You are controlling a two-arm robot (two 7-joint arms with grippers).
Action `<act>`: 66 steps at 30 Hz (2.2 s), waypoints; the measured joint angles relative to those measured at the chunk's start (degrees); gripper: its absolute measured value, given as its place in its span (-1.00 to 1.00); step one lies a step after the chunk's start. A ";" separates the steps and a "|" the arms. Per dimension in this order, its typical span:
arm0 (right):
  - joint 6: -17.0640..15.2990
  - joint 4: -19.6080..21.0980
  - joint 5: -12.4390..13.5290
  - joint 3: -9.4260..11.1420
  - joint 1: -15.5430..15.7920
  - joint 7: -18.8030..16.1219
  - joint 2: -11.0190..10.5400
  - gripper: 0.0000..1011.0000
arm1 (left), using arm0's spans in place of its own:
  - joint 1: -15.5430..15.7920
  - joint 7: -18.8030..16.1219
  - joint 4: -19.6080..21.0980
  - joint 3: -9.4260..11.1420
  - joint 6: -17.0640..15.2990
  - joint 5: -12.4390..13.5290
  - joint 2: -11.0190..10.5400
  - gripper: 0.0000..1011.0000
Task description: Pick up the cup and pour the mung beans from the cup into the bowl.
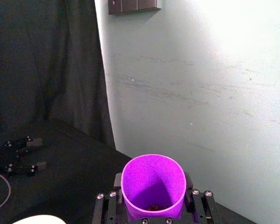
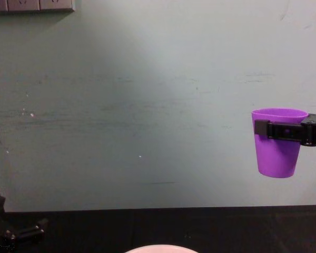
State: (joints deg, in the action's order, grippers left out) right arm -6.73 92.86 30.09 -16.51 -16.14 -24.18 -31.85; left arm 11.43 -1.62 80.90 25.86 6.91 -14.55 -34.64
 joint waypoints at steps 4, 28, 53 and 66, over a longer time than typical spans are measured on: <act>0.00 0.00 0.00 0.00 0.00 0.00 0.00 0.44 | 0.00 0.00 0.00 0.00 0.00 0.00 0.00 1.00; 0.00 0.00 0.00 0.00 0.00 0.00 0.00 0.44 | 0.00 0.00 0.00 0.00 0.00 0.00 0.00 1.00; 0.00 0.00 0.00 0.00 0.00 0.00 0.00 0.43 | 0.00 0.00 0.00 0.00 0.00 0.00 0.00 1.00; 0.00 0.00 0.00 0.00 0.00 0.00 0.00 0.44 | 0.00 0.00 0.00 0.00 0.00 0.00 0.00 1.00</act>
State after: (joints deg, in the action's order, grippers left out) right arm -6.73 92.87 30.09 -16.51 -16.14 -24.18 -31.85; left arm 11.43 -1.62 80.90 25.86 6.91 -14.55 -34.65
